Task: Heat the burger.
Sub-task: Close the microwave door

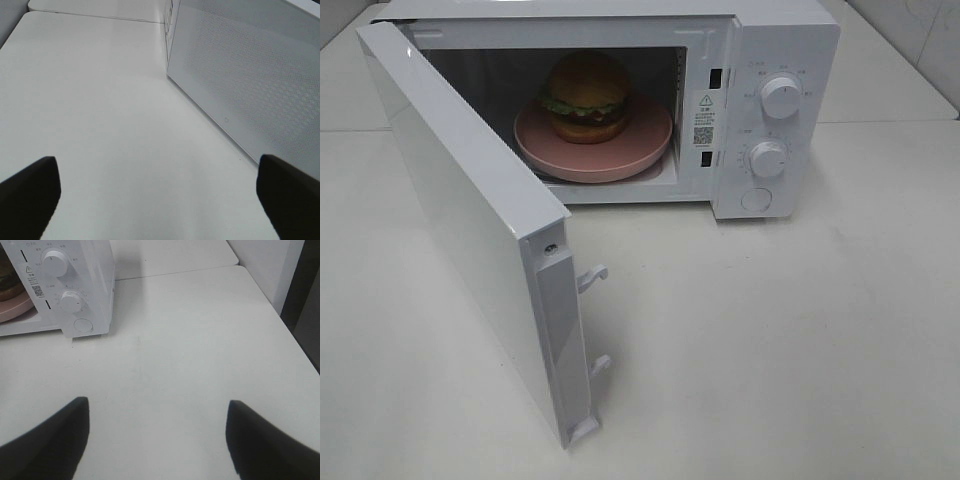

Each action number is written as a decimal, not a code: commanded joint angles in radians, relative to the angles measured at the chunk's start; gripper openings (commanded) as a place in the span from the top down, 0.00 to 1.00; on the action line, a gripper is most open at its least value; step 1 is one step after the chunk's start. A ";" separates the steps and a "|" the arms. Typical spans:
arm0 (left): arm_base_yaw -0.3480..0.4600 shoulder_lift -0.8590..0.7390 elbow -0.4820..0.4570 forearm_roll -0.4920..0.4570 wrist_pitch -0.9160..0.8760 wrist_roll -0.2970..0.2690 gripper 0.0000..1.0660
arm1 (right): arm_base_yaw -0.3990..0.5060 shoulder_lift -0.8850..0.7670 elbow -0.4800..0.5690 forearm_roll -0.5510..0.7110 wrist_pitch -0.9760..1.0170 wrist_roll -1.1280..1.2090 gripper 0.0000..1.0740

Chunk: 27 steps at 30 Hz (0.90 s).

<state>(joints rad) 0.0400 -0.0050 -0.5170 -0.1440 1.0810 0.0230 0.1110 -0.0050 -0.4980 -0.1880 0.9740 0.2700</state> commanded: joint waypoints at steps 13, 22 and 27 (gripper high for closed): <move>0.004 -0.018 0.001 0.001 -0.014 0.000 0.06 | -0.006 -0.025 0.002 0.003 -0.002 0.007 0.32; 0.004 -0.018 0.001 0.001 -0.014 0.000 0.06 | -0.006 -0.025 0.002 0.003 -0.002 0.007 0.32; 0.004 -0.018 0.001 -0.001 -0.014 0.000 0.06 | -0.006 -0.025 0.002 0.003 -0.002 0.007 0.32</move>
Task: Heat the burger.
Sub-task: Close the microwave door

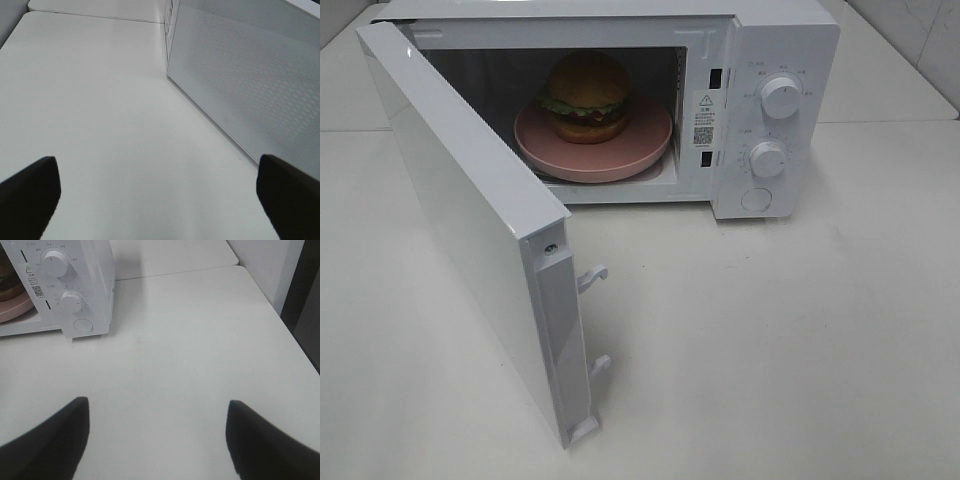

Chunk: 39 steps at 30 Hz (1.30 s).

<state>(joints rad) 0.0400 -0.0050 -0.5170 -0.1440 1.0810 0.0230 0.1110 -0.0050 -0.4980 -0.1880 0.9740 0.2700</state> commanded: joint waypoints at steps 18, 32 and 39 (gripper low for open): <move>0.004 -0.018 -0.028 -0.032 -0.112 -0.012 0.17 | -0.006 -0.025 0.002 0.003 -0.002 0.008 0.32; 0.004 0.188 0.018 -0.024 -0.463 0.001 0.97 | -0.006 -0.025 0.002 0.003 -0.001 0.008 0.32; 0.004 0.355 0.088 -0.026 -0.770 0.008 1.00 | -0.006 -0.025 0.002 0.004 -0.001 0.008 0.32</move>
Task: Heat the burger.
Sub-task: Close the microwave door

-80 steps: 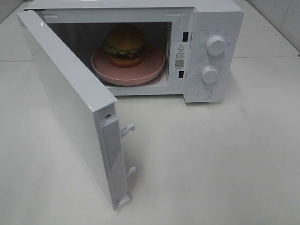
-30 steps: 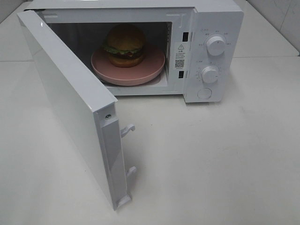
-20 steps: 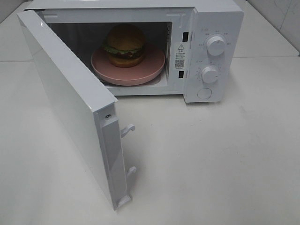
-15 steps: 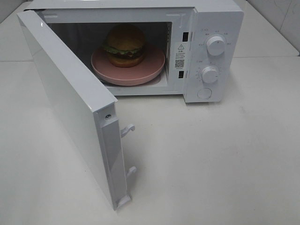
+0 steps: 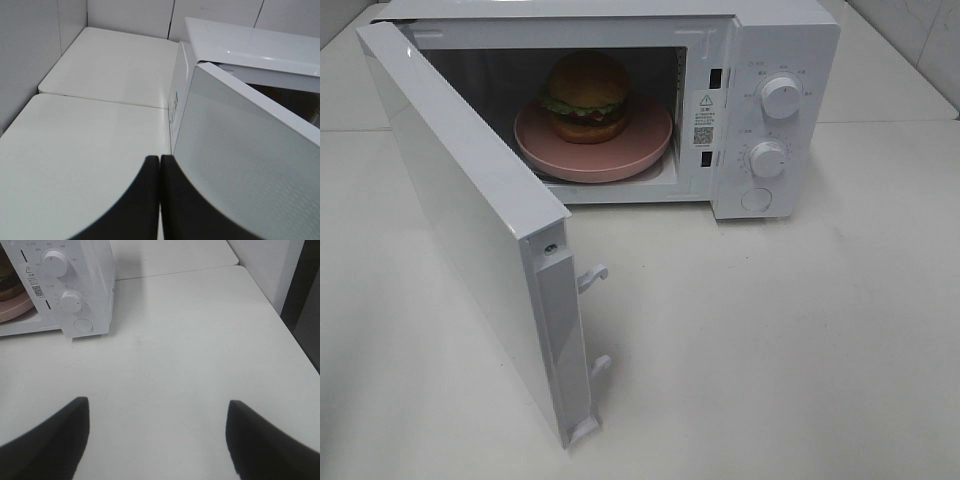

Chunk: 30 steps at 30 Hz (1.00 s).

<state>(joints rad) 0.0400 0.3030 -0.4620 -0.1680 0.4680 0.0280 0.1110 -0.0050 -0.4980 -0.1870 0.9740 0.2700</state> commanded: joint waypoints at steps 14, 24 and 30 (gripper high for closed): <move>0.003 0.270 0.255 0.000 -0.755 -0.008 1.00 | -0.006 -0.025 0.002 0.004 -0.001 0.008 0.32; 0.003 0.488 0.272 0.136 -0.910 -0.103 1.00 | -0.006 -0.025 0.002 0.005 -0.001 0.008 0.32; 0.003 0.641 0.272 0.327 -1.007 -0.226 1.00 | -0.006 -0.025 0.002 0.005 -0.001 0.008 0.32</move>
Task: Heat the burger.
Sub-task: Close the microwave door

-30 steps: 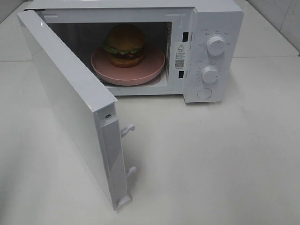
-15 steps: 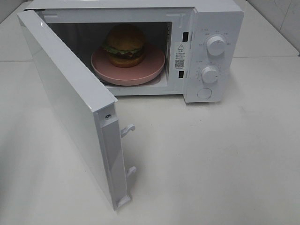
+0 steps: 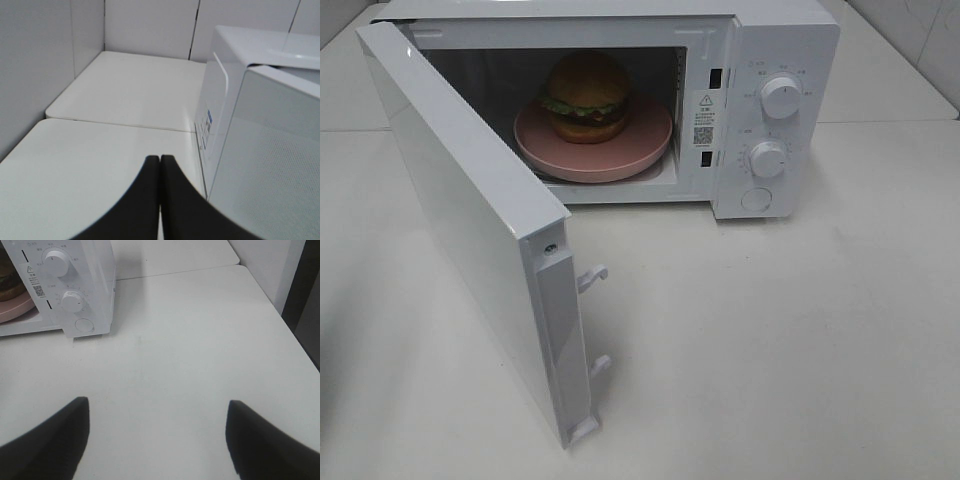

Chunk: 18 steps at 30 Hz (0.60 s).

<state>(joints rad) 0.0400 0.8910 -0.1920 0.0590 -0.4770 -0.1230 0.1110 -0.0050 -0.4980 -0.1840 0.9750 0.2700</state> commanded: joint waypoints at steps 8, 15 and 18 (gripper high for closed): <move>0.003 0.233 -0.023 0.364 -0.265 -0.207 1.00 | -0.006 -0.025 0.002 0.002 -0.002 0.008 0.32; -0.046 0.399 -0.118 0.435 -0.336 -0.223 1.00 | -0.006 -0.025 0.002 0.002 -0.002 0.008 0.32; -0.093 0.456 -0.168 0.434 -0.334 -0.221 1.00 | -0.006 -0.025 0.002 0.002 -0.002 0.008 0.32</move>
<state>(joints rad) -0.0150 1.3070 -0.3160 0.4860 -0.7910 -0.3360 0.1110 -0.0050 -0.4980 -0.1840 0.9750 0.2700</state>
